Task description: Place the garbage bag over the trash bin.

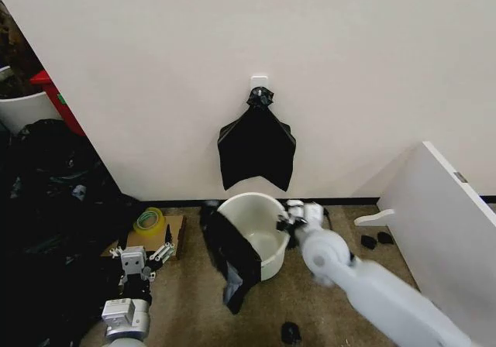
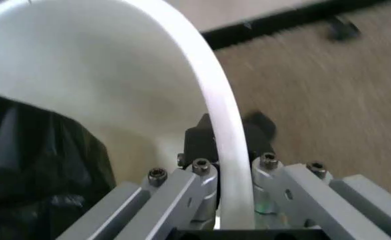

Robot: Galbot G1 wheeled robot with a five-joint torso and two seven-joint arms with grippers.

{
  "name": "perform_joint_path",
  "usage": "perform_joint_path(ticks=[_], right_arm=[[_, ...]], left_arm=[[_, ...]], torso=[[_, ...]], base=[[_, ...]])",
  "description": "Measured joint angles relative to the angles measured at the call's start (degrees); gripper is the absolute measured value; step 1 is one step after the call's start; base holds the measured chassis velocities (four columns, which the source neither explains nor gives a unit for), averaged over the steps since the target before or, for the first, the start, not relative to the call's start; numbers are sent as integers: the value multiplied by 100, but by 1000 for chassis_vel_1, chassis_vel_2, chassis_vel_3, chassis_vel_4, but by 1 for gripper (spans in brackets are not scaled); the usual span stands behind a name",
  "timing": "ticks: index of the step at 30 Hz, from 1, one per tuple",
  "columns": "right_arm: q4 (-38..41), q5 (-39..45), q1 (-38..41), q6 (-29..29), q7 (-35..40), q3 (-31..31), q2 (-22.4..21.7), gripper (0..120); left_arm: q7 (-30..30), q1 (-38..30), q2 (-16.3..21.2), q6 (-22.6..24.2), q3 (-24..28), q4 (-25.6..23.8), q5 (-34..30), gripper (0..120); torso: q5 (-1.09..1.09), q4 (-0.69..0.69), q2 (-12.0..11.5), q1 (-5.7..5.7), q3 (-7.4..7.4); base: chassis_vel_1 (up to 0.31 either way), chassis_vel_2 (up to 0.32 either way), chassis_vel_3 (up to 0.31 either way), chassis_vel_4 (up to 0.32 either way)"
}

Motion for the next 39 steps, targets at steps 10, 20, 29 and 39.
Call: perform_joint_path(ticks=[10, 20, 29, 39], right_arm=[[-10, -1002, -1029, 901, 20, 334, 439, 1], [328, -1748, -1546, 1411, -258, 542, 538, 29], [1260, -2326, -1719, 1759, -963, 409, 365, 59], [1496, -1042, -930, 464, -833, -24, 406, 93]], left_arm=[[-1, 95, -101, 70, 74, -195, 68, 100], [-25, 210, -165, 42, 66, -328, 201, 100], [-33, 173, -134, 36, 49, -157, 215, 100], [-34, 155, -84, 73, 18, -60, 205, 100]], torso=[[-1, 3, 0, 0, 0], [-2, 2, 1, 0, 0], [-1, 2, 1, 0, 1], [0, 3, 0, 1, 1]], base=[[0, 0, 0, 0], [0, 0, 0, 0], [0, 0, 0, 0], [0, 0, 0, 0]])
